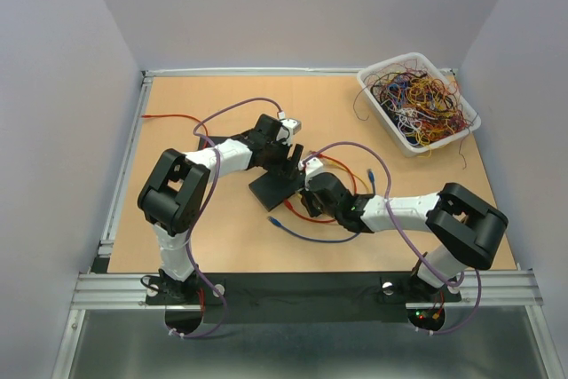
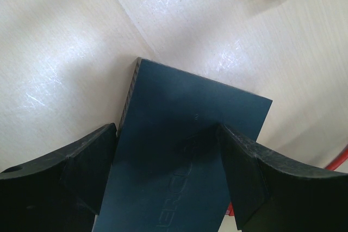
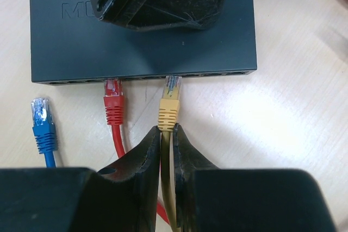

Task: Insert the plug into the switch port

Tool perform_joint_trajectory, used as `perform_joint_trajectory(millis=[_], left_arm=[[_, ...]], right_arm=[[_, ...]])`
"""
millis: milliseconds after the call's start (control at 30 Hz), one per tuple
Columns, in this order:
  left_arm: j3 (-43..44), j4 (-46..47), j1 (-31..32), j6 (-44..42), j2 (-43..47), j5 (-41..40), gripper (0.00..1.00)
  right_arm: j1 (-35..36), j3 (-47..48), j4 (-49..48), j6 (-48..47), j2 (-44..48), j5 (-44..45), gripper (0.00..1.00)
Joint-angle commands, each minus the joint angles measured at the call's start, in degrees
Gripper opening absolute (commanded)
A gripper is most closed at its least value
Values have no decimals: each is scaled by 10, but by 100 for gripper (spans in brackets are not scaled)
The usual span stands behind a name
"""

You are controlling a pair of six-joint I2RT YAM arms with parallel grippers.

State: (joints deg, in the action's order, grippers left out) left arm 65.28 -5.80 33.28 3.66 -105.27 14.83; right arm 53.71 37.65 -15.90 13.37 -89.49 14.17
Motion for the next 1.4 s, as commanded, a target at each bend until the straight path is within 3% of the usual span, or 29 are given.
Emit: perform_joint_trajectory(millis=[0, 367, 933, 1367], left_arm=[[-8, -69, 20, -3, -26, 20, 84], [-8, -69, 20, -3, -27, 22, 84], [-8, -70, 19, -3, -30, 20, 84], [-9, -69, 19, -2, -28, 20, 84]], right_arm=[[0, -6, -67, 3, -2, 27, 0], [0, -12, -106, 10, -38, -4, 0], [1, -42, -135, 17, 32, -13, 0], [1, -40, -143, 27, -29, 7, 0]])
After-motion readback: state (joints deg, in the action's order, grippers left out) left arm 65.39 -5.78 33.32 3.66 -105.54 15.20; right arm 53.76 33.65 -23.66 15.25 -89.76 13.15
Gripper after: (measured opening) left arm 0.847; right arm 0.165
